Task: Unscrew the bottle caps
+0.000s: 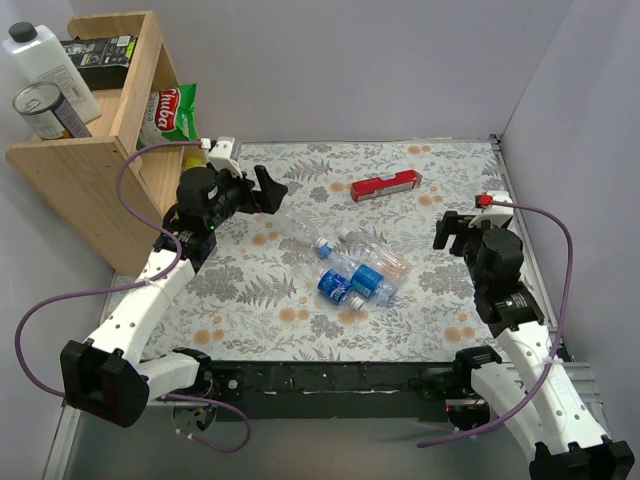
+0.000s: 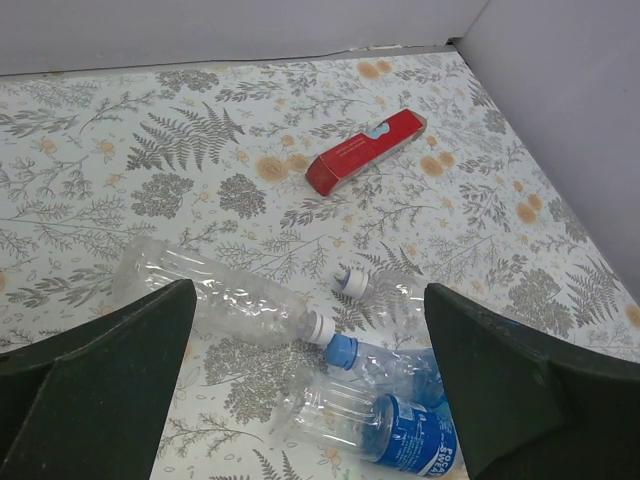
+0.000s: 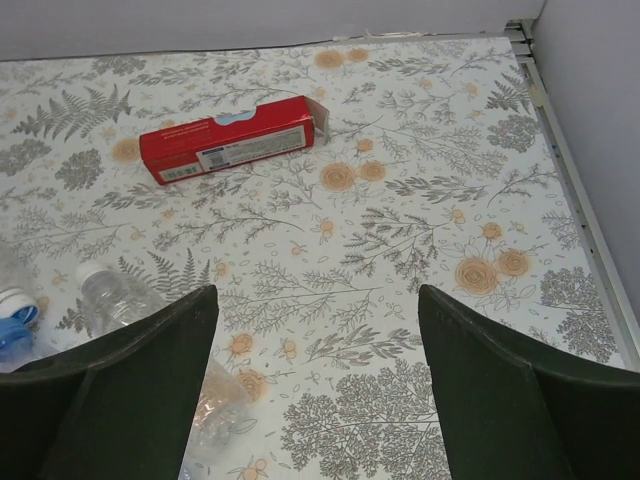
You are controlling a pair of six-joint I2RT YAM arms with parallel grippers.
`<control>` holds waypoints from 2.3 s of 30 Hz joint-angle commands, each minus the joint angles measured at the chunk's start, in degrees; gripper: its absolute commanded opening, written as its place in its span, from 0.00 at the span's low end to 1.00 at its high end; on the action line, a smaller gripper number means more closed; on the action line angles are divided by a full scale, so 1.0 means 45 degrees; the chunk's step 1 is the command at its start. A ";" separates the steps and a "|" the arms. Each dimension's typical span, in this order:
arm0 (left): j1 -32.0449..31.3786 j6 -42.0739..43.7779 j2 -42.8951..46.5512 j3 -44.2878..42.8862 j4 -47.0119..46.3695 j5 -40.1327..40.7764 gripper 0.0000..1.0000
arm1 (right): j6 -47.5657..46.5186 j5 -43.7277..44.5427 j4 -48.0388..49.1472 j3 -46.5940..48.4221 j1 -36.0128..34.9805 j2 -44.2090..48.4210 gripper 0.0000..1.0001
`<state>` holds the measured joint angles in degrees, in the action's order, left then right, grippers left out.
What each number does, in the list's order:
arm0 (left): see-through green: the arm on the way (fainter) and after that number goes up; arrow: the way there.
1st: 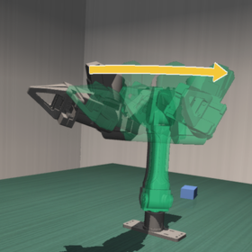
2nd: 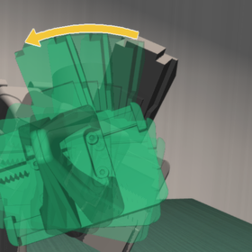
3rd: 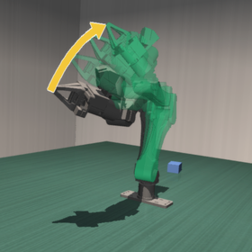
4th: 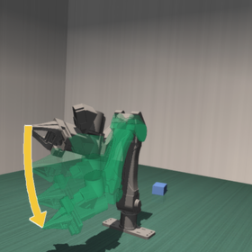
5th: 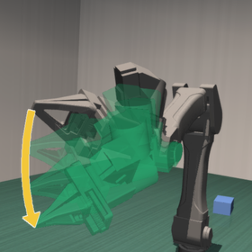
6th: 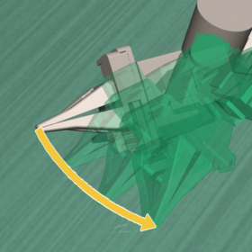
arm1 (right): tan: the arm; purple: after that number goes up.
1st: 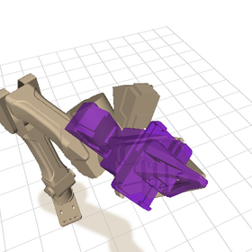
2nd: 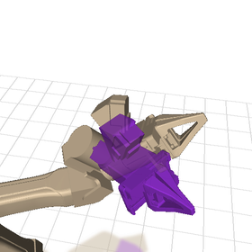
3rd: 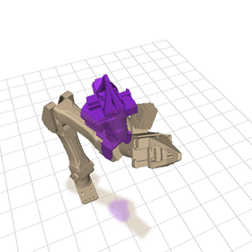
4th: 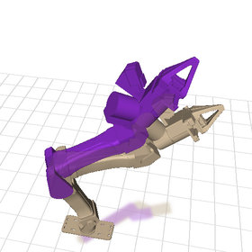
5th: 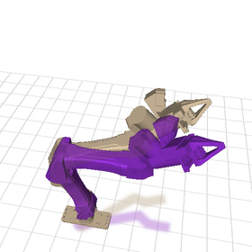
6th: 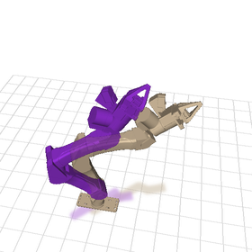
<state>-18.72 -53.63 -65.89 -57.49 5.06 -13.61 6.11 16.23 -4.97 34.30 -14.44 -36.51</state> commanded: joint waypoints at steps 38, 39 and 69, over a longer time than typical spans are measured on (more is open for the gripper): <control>-0.2559 0.1740 -0.2194 -0.0251 0.0515 -0.2992 0.98 | 0.1221 -0.2258 -0.1942 0.1068 -0.9194 -0.6083 0.63; -0.2559 0.1799 -0.2194 -0.0289 0.0594 -0.3031 0.98 | 0.1182 -0.2317 -0.2039 0.1126 -0.9194 -0.6317 0.62; -0.2559 0.2600 -0.1453 -0.0309 0.1121 -0.3327 0.98 | -0.0381 -0.1869 -0.1061 0.1751 -0.9194 -0.9660 0.28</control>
<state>-30.33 -43.18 -75.94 -58.52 9.13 -30.83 5.80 7.77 -11.22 39.99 -55.59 -79.99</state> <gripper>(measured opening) 0.981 0.420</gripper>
